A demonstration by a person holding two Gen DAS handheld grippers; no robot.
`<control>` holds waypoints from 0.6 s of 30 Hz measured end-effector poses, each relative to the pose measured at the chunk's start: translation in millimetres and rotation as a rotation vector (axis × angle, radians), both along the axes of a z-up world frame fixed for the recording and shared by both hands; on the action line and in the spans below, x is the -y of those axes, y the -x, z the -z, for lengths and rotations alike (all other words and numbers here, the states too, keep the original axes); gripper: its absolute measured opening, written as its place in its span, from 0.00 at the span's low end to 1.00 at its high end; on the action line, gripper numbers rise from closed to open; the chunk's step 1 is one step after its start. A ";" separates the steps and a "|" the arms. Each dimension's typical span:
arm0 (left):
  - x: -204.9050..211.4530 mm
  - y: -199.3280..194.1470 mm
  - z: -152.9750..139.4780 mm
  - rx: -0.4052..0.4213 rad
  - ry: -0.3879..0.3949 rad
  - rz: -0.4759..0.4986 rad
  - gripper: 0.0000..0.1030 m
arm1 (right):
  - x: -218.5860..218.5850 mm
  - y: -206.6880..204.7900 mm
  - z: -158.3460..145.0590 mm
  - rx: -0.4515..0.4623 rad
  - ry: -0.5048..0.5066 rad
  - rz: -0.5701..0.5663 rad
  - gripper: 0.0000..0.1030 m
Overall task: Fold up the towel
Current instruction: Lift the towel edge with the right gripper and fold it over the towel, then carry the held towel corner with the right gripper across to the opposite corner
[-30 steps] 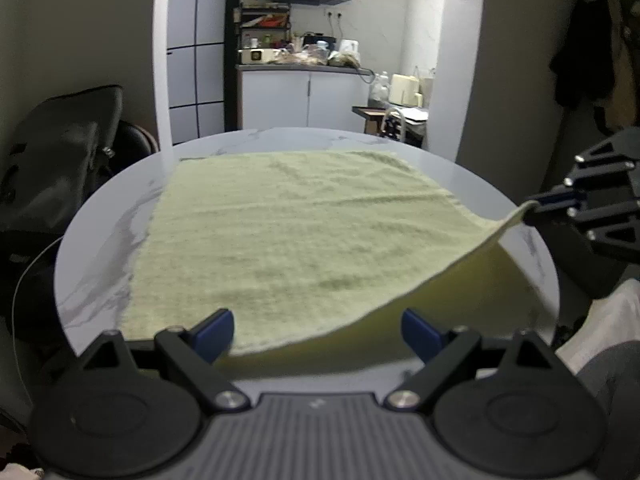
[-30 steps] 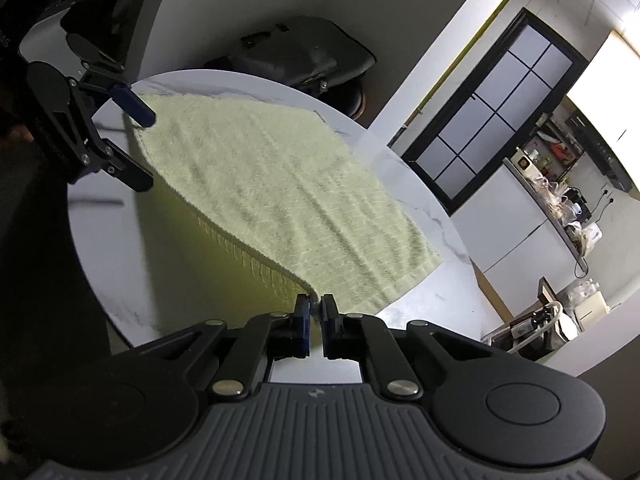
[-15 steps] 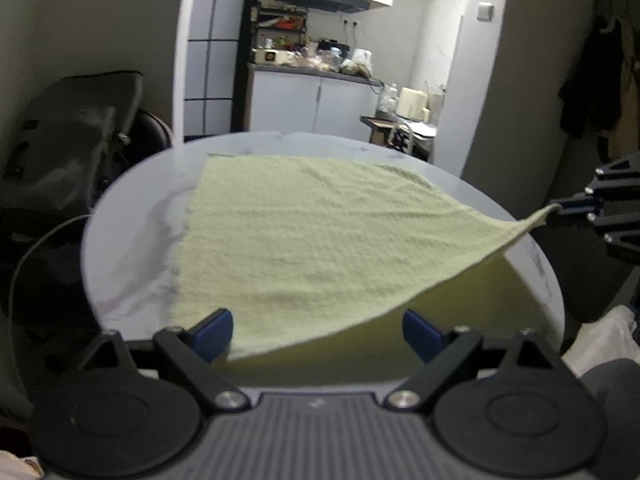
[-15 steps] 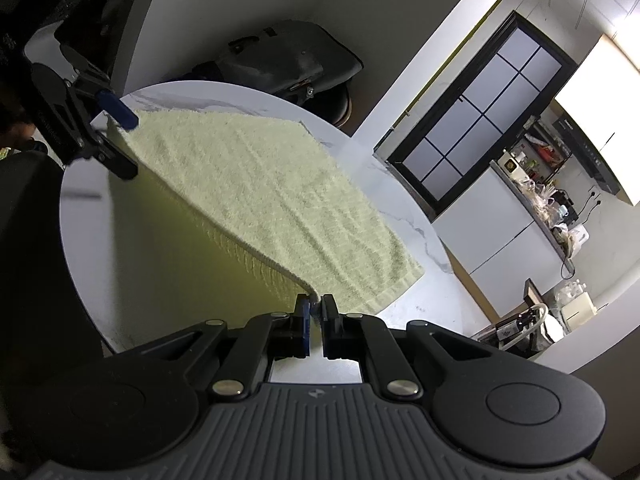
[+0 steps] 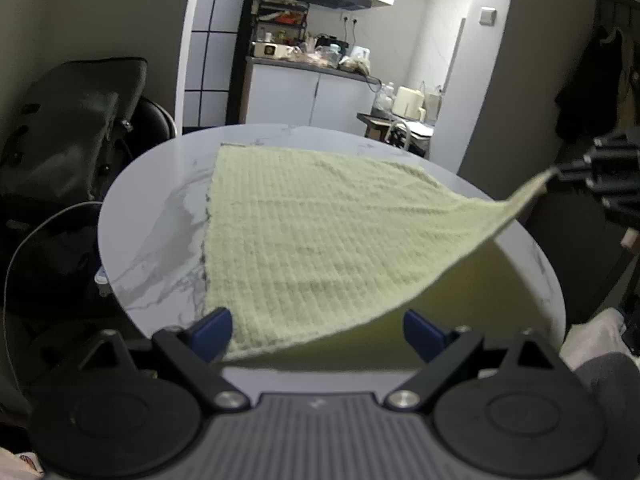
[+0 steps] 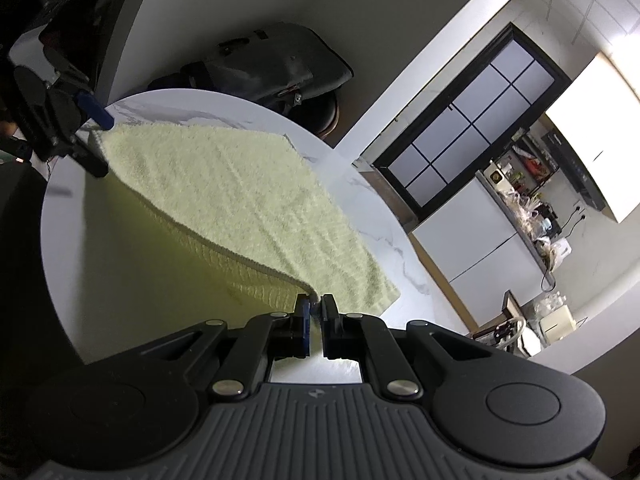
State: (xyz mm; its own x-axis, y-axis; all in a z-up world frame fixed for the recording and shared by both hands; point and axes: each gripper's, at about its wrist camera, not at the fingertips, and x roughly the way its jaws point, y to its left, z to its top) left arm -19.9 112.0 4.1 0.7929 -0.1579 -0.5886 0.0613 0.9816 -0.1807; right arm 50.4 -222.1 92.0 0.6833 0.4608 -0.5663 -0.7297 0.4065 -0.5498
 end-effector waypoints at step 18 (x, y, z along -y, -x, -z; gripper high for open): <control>-19.4 1.3 -1.2 0.011 0.049 0.053 0.93 | -73.7 -28.3 -34.9 0.089 0.010 -0.054 0.06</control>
